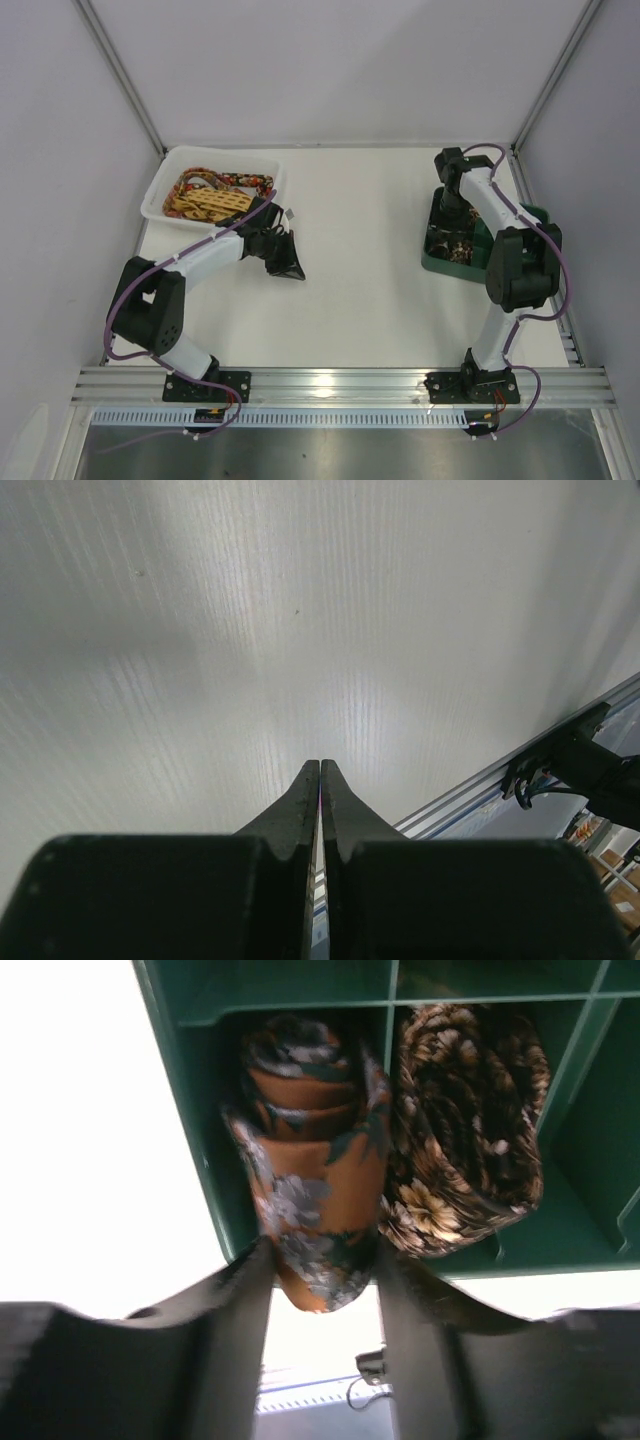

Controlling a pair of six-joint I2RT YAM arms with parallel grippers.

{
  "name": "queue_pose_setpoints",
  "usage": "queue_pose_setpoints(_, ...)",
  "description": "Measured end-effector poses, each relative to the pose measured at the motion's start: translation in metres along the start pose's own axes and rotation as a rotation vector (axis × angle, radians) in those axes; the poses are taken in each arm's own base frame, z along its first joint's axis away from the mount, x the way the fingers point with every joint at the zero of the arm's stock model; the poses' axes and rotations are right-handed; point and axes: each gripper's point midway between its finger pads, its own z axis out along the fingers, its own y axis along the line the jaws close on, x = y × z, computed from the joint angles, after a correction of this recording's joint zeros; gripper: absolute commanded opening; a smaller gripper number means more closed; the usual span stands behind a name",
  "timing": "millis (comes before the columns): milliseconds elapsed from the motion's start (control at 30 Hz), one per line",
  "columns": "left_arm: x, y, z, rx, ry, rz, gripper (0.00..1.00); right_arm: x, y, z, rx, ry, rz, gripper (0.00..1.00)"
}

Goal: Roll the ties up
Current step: Place the rolled tie into the container

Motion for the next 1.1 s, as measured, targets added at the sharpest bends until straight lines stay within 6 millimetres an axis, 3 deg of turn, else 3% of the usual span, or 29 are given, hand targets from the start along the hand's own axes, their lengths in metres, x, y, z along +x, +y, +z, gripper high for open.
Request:
queue_pose_setpoints(367, 0.0, 0.0, 0.0, 0.001, 0.0, 0.001, 0.06, 0.02, 0.009, 0.022, -0.011, 0.042, -0.009, 0.38)
queue_pose_setpoints(600, 0.0, 0.0, 0.0, 0.0, 0.0, 0.001, 0.06, 0.021, 0.01, 0.023, -0.004, 0.041, -0.013, 0.54)
queue_pose_setpoints(767, 0.0, 0.0, 0.0, 0.0, -0.001, 0.001, 0.07, 0.002, 0.013, 0.0, -0.017, -0.015, -0.013, 0.75)
queue_pose_setpoints(833, 0.0, -0.001, -0.001, 0.001, -0.002, 0.002, 0.09, -0.002, 0.017, -0.009, -0.031, -0.042, -0.014, 0.79)
queue_pose_setpoints(967, 0.0, -0.004, -0.007, 0.007, -0.016, 0.009, 0.11, 0.002, 0.019, -0.03, -0.051, -0.076, -0.027, 0.85)
queue_pose_setpoints(1033, -0.001, -0.005, -0.01, 0.01, -0.024, 0.013, 0.16, 0.006, 0.021, -0.042, -0.064, -0.095, -0.035, 0.99)
queue_pose_setpoints(1100, 0.001, -0.006, -0.013, 0.015, -0.029, 0.014, 0.22, 0.011, 0.024, -0.057, -0.088, -0.135, -0.048, 1.0)
